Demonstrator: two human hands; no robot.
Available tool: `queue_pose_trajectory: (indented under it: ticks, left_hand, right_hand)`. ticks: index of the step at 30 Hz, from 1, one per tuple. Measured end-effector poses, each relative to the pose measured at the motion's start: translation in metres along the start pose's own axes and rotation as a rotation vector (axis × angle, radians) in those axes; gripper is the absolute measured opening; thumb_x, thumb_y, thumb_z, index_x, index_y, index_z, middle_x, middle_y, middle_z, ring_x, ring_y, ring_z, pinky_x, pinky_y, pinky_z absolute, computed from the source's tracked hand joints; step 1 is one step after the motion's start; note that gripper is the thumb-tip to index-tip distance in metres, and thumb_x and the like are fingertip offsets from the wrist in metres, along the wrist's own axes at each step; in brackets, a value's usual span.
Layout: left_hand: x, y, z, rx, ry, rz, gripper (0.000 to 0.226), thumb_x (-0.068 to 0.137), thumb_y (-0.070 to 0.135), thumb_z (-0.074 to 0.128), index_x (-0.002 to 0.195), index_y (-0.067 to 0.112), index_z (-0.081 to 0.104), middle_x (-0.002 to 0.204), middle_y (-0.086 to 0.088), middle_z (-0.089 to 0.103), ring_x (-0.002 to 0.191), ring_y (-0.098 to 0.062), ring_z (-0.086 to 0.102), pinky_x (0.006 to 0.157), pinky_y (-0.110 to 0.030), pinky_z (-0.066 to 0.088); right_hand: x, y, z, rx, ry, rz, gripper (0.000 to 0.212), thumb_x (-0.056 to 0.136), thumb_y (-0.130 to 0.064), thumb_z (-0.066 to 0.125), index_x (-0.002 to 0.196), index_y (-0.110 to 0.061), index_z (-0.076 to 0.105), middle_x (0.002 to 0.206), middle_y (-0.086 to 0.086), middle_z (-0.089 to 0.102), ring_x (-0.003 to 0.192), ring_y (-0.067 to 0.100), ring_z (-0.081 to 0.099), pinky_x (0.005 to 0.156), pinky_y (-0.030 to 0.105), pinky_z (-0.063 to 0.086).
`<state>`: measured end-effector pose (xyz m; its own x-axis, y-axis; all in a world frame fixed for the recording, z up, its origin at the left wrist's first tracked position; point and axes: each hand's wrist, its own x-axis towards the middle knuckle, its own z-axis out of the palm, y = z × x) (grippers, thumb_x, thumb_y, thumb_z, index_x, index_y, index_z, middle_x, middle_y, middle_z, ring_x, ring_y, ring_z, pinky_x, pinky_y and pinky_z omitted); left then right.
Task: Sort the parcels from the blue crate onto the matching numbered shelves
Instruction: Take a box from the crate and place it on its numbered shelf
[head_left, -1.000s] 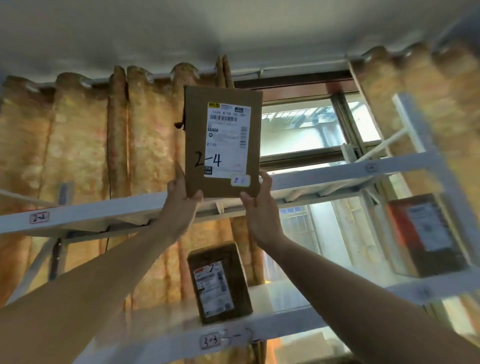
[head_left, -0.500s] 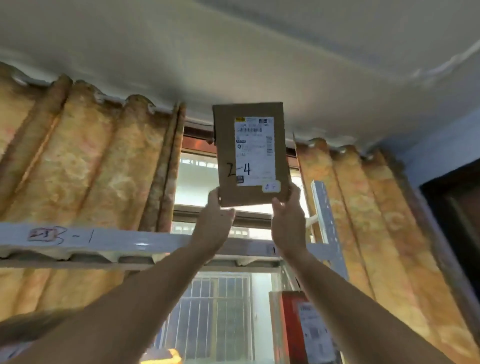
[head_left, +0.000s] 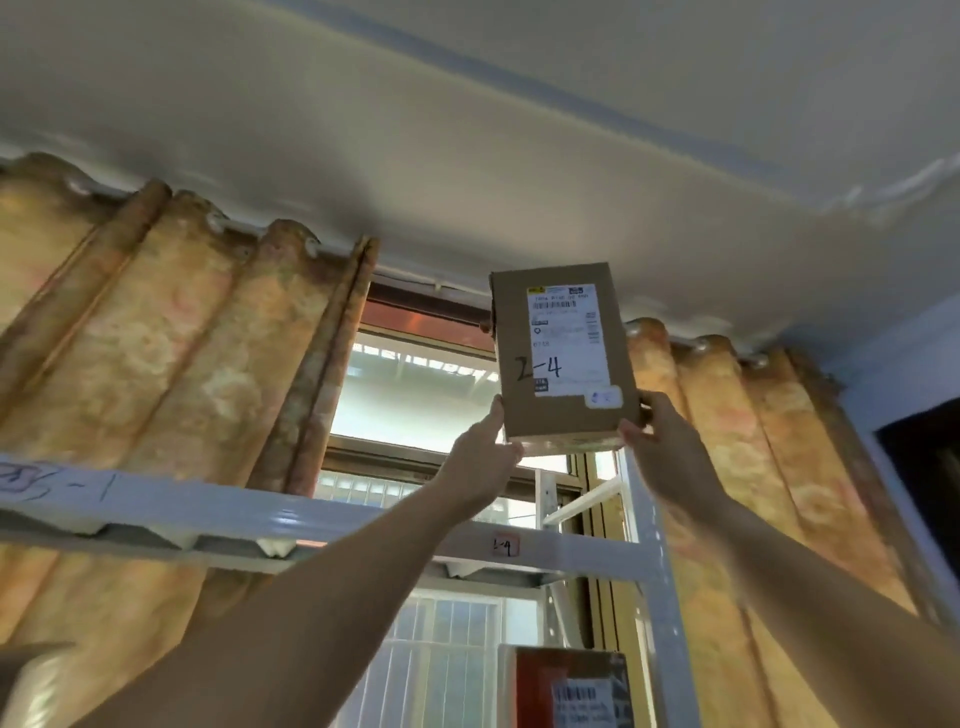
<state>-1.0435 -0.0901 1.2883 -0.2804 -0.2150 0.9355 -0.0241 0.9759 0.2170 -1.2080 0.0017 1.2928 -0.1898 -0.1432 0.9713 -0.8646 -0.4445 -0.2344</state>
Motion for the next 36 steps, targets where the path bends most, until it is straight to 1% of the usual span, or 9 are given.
queue_pose_trajectory:
  ticks: [3,6,10,15,24,27,31,34,36]
  left_hand:
    - [0.008,-0.004,0.026,0.064,-0.003,-0.051,0.061,0.091,0.008,0.039,0.148,0.027,0.024,0.132,-0.006,0.056,0.102,-0.018,0.057,0.074,-0.028,0.045]
    - [0.016,-0.014,0.061,0.095,-0.018,-0.058,0.064,0.088,0.005,0.037,0.147,0.028,0.025,0.13,-0.005,0.057,0.103,-0.021,0.06,0.073,-0.024,0.047]
    - [0.032,-0.028,0.1,0.276,-0.134,-0.094,0.061,0.09,0.009,0.039,0.147,0.024,0.022,0.139,-0.007,0.051,0.12,-0.026,0.051,0.097,-0.036,0.043]
    - [0.049,-0.053,0.118,0.532,-0.227,-0.206,0.063,0.095,0.019,0.036,0.151,0.015,0.008,0.149,-0.012,0.037,0.135,-0.028,0.038,0.11,-0.039,0.033]
    - [0.063,-0.12,0.168,0.483,-0.105,-0.319,0.045,0.096,0.021,0.036,0.14,0.013,0.026,0.135,-0.015,0.052,0.121,-0.031,0.051,0.103,-0.044,0.041]
    - [0.069,-0.135,0.174,0.62,-0.053,-0.273,0.041,0.097,0.022,0.033,0.138,0.015,0.029,0.131,-0.012,0.056,0.117,-0.03,0.054,0.099,-0.045,0.043]
    - [0.065,-0.149,0.182,0.838,0.13,-0.116,0.039,0.098,0.022,0.031,0.137,0.02,0.034,0.126,-0.004,0.06,0.109,-0.024,0.057,0.093,-0.036,0.041]
    - [0.058,-0.156,0.198,0.909,0.308,-0.055,0.054,0.093,0.019,0.037,0.145,0.014,0.022,0.123,-0.003,0.058,0.109,-0.021,0.052,0.099,-0.032,0.036]
    - [0.06,-0.161,0.204,0.963,0.357,-0.066,0.067,0.094,0.021,0.039,0.149,0.006,0.006,0.123,-0.005,0.056,0.111,-0.021,0.051,0.103,-0.033,0.034]
  right_hand:
    - [0.002,0.035,-0.006,-0.069,-0.056,0.025,0.028,0.097,-0.016,0.047,0.124,-0.011,0.042,0.105,0.01,0.062,0.087,0.024,0.057,0.07,0.034,0.046]
    - [0.005,0.073,-0.013,-0.136,-0.084,0.03,0.025,0.098,-0.017,0.045,0.121,-0.012,0.04,0.099,0.01,0.061,0.082,0.027,0.059,0.058,0.03,0.04]
    - [0.014,0.131,-0.02,-0.219,-0.168,0.037,0.022,0.098,-0.019,0.043,0.118,-0.011,0.038,0.088,0.005,0.058,0.067,0.017,0.053,0.051,0.028,0.035]
    - [0.021,0.183,0.007,-0.282,-0.227,0.0,0.022,0.099,-0.025,0.041,0.118,-0.013,0.038,0.098,0.007,0.065,0.084,0.024,0.062,0.065,0.034,0.048]
    - [0.04,0.234,0.053,-0.347,-0.244,0.002,0.015,0.099,-0.024,0.038,0.112,-0.016,0.038,0.101,0.008,0.061,0.085,0.025,0.058,0.062,0.032,0.039]
    - [0.04,0.252,0.065,-0.24,-0.097,-0.037,0.013,0.094,-0.026,0.047,0.107,-0.022,0.047,0.105,-0.001,0.059,0.098,0.02,0.059,0.073,0.035,0.05]
    - [0.034,0.273,0.084,-0.404,0.044,-0.106,0.025,0.096,-0.033,0.042,0.115,-0.019,0.049,0.114,0.002,0.047,0.107,0.019,0.046,0.082,0.031,0.048]
    - [0.033,0.286,0.095,-0.671,0.053,-0.205,0.048,0.096,-0.038,0.016,0.125,-0.019,0.05,0.119,0.003,0.048,0.106,0.023,0.043,0.086,0.033,0.04]
    - [0.03,0.288,0.099,-0.744,0.104,-0.248,0.04,0.094,-0.032,0.039,0.124,-0.011,0.055,0.108,0.01,0.055,0.094,0.029,0.05,0.074,0.038,0.047]
